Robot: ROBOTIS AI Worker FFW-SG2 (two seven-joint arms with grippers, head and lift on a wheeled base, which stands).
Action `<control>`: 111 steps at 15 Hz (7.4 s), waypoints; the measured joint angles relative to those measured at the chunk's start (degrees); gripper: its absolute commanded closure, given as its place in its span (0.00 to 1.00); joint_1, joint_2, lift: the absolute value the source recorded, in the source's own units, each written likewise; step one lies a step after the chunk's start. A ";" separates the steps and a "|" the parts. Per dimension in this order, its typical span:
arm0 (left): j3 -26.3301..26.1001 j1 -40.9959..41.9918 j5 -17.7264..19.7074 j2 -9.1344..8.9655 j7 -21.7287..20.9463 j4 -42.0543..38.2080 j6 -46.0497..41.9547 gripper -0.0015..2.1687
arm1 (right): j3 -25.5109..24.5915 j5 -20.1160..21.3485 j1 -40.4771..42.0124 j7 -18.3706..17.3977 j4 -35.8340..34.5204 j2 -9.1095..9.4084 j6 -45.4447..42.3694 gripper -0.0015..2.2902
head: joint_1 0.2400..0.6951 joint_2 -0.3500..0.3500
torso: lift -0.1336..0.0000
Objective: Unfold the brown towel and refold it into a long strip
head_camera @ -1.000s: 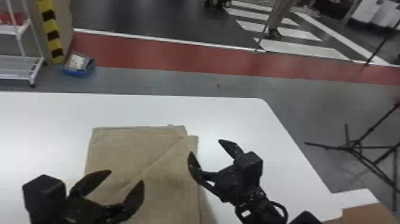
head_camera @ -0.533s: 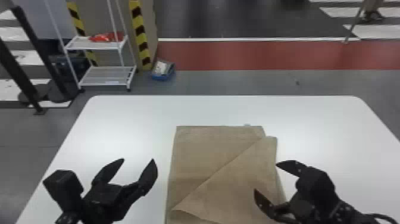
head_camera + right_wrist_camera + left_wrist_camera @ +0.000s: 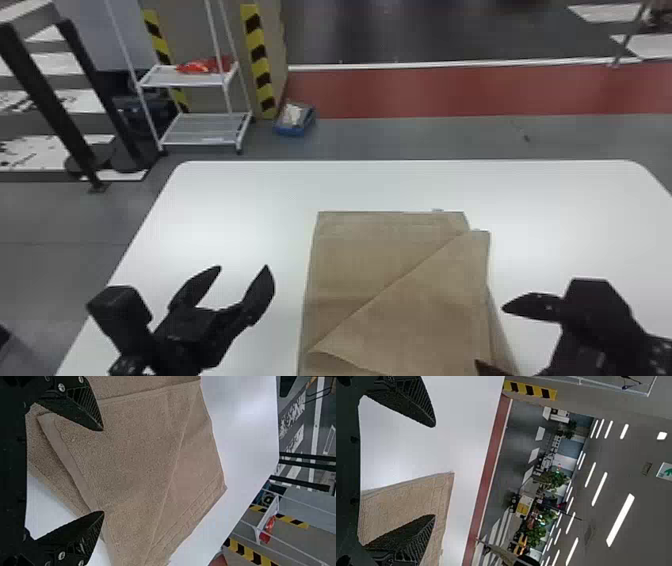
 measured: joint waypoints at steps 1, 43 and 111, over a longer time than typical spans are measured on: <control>0.02 0.00 0.01 -0.01 -0.01 0.00 0.03 0.03 | -0.38 0.85 0.06 2.36 -0.42 -0.07 0.27 0.06 | 1.00 0.62 | 0.23; -1.55 -1.15 -0.62 0.07 -0.17 1.39 1.10 0.03 | 14.20 25.96 -9.57 17.52 10.98 5.30 3.38 0.08 | 1.00 0.65 | 0.23; -13.13 -53.23 -28.43 0.48 -6.35 55.44 17.97 0.99 | -4.64 16.45 -3.46 12.44 -0.24 4.39 13.59 0.90 | 1.00 0.34 | 0.23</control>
